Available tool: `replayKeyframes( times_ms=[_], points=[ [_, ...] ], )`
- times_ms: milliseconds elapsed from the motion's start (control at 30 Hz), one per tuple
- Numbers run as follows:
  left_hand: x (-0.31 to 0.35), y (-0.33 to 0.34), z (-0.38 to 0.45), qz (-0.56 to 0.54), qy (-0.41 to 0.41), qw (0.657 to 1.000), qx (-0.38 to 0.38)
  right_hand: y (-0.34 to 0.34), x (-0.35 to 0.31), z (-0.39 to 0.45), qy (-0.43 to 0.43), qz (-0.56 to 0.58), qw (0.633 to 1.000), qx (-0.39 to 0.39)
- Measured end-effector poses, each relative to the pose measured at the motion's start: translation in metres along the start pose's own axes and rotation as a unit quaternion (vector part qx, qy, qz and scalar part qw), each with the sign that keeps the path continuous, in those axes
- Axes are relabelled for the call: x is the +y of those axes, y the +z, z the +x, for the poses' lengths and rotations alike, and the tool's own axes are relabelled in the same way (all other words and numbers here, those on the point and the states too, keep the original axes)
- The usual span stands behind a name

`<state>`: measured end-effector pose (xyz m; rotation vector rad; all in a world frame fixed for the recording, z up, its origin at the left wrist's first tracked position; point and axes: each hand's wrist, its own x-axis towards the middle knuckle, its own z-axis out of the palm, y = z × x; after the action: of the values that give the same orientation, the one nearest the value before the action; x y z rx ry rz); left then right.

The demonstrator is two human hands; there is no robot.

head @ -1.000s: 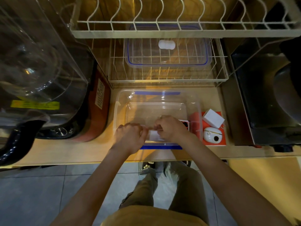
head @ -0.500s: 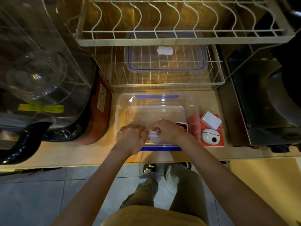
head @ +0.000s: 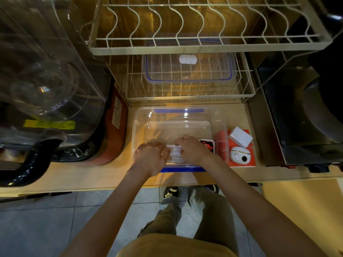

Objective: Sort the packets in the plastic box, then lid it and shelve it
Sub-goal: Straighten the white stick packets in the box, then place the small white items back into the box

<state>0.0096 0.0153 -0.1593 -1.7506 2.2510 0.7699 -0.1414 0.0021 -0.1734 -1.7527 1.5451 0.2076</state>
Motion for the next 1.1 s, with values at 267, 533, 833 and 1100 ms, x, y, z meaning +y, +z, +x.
replayKeyframes(
  times_ms=[267,533,833,1100],
  points=[
    [0.001,0.001,0.001,0.0,-0.007,1.0,0.007,-0.001,-0.002,-0.002,-0.004,0.008,1.0,0.015],
    [0.001,0.0,-0.001,-0.007,-0.003,1.0,0.003,-0.004,-0.001,-0.008,-0.016,0.076,0.996,0.05],
    [-0.002,-0.004,0.001,-0.017,0.019,0.999,-0.036,-0.041,0.009,-0.053,-0.023,0.222,0.96,0.168],
    [0.034,-0.029,0.017,-0.009,0.078,0.996,-0.052,-0.051,0.045,-0.106,0.019,0.331,0.863,0.381]
  ],
)
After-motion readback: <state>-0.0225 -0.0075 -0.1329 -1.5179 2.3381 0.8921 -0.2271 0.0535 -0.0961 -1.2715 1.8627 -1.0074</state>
